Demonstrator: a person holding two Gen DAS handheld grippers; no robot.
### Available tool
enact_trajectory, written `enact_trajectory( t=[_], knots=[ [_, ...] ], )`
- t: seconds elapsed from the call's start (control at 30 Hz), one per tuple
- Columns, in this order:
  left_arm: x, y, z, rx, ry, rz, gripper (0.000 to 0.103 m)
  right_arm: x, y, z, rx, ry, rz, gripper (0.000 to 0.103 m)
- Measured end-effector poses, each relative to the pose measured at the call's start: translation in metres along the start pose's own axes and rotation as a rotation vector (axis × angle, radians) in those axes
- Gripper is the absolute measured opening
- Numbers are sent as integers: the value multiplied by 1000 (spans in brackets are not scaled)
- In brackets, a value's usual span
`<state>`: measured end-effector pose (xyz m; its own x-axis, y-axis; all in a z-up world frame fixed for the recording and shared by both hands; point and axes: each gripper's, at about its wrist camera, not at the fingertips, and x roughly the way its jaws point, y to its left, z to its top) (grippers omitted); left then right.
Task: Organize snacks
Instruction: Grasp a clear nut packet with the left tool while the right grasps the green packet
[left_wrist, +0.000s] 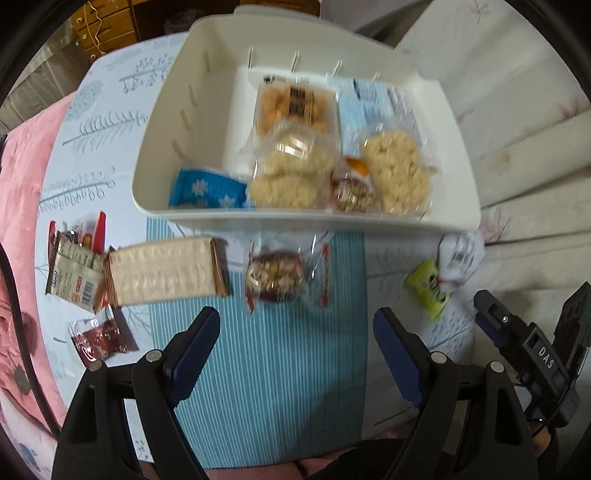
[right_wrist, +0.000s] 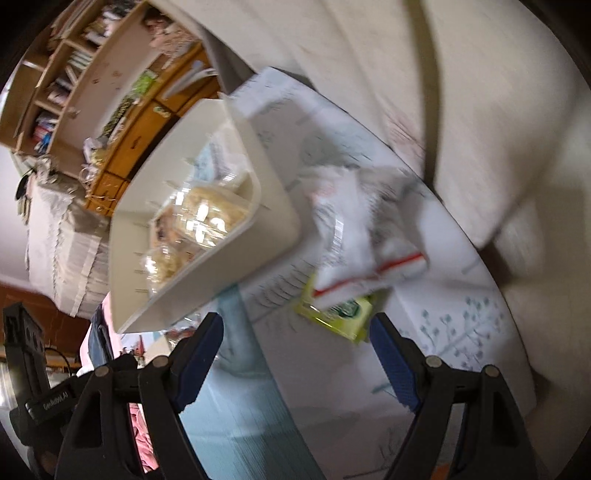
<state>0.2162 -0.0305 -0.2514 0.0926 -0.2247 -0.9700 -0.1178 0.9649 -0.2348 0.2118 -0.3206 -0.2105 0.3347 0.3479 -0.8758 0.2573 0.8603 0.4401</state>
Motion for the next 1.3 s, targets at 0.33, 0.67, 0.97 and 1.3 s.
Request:
enact_trajectory(
  t=[0.33, 0.67, 0.97, 1.3],
  knots=[
    [43, 0, -6, 3, 117, 91, 86, 14, -30, -13, 78, 73, -76, 82],
    [70, 0, 5, -20, 80, 154, 86, 29, -32, -11, 29, 107, -100, 82],
    [88, 2, 33, -75, 58, 139, 86, 54, -4, -2, -173, 158, -161, 82],
    [116, -15, 50, -76, 93, 173, 86, 82, 36, -8, -432, 179, -248, 82]
  ],
)
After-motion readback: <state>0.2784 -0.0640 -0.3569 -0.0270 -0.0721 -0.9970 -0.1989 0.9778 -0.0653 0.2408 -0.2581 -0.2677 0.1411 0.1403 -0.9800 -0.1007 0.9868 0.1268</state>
